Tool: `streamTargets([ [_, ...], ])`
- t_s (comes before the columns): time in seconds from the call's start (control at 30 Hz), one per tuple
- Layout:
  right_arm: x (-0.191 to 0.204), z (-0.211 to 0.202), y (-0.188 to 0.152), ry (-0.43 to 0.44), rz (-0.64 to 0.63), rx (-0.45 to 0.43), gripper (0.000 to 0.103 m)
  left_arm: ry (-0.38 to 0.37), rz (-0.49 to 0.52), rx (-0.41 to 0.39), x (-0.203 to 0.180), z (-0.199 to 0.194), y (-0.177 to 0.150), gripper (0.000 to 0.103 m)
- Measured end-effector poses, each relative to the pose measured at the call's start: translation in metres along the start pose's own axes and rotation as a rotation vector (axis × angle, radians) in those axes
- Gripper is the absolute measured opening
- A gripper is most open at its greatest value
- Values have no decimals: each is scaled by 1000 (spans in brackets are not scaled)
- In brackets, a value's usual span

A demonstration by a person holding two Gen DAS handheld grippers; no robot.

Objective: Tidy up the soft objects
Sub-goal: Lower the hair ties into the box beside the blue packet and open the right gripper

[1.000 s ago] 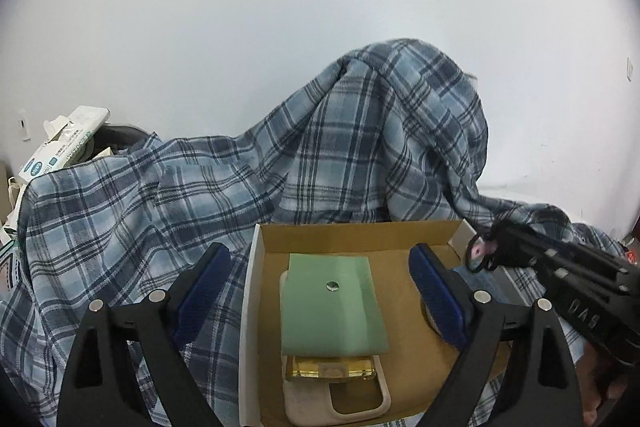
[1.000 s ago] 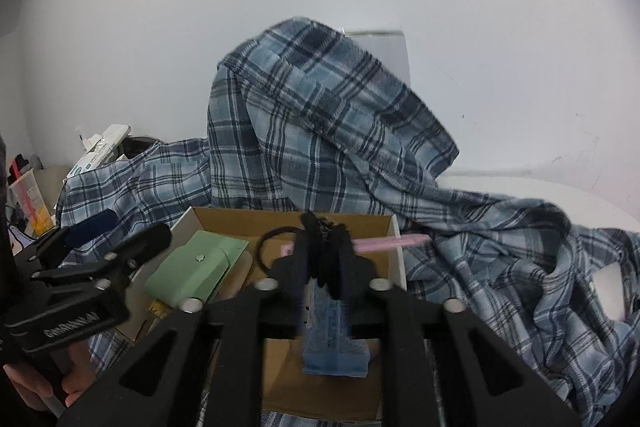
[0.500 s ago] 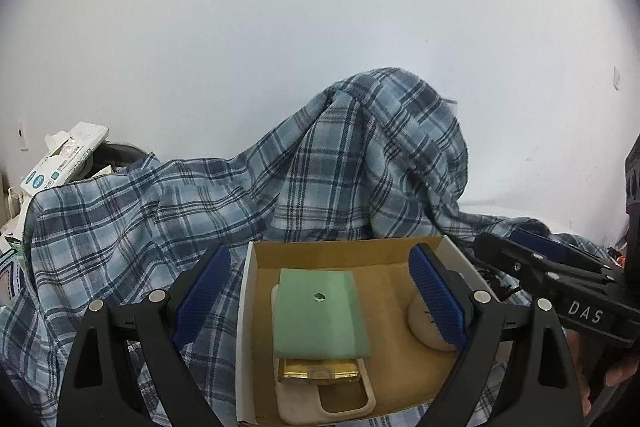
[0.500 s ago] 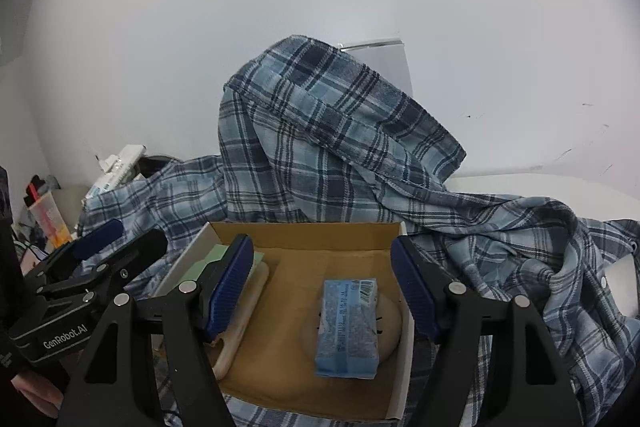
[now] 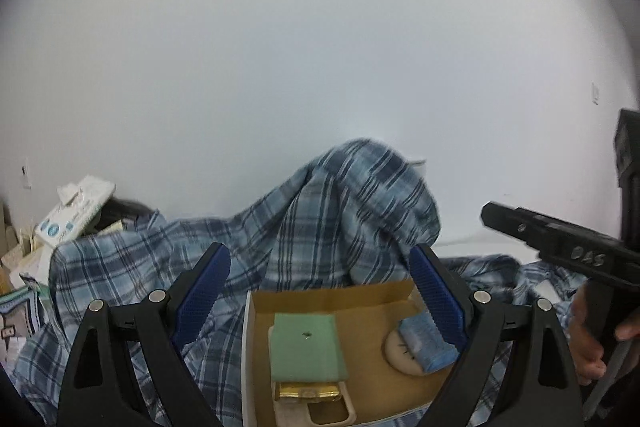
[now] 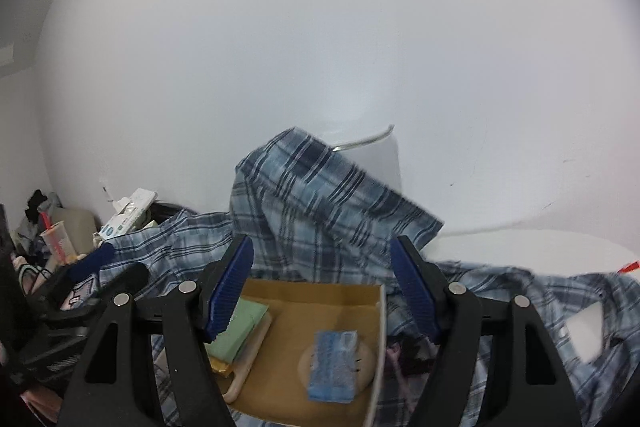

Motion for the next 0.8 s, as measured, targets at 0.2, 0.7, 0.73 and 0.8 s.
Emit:
streamTargets([
  [0.2,-18,-2,-6,-63,-33,38,69,-44,-9,-14,-8,-5,-1,93],
  [0.7,-79,59,-66,-221,98,464,38,-35,27,57,-21,22,-37,93],
  [0.73,-78,61,-69,-225,84,471,38,-35,28,62,-22,24,-38,93],
  [0.8,-76,65,-75,-221,69,486,33,-34,32,73,-22,25,-39,93],
])
Point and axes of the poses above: each gripper's, at about its wrist camera, not at the fingertips, and z roughly the way its jaws point, x to its left, y to its top, the point moved 2 cm from there along z, roughly the way its jaws point, and after that the axes turned 3 degrees about z, right-handed, at the moved point
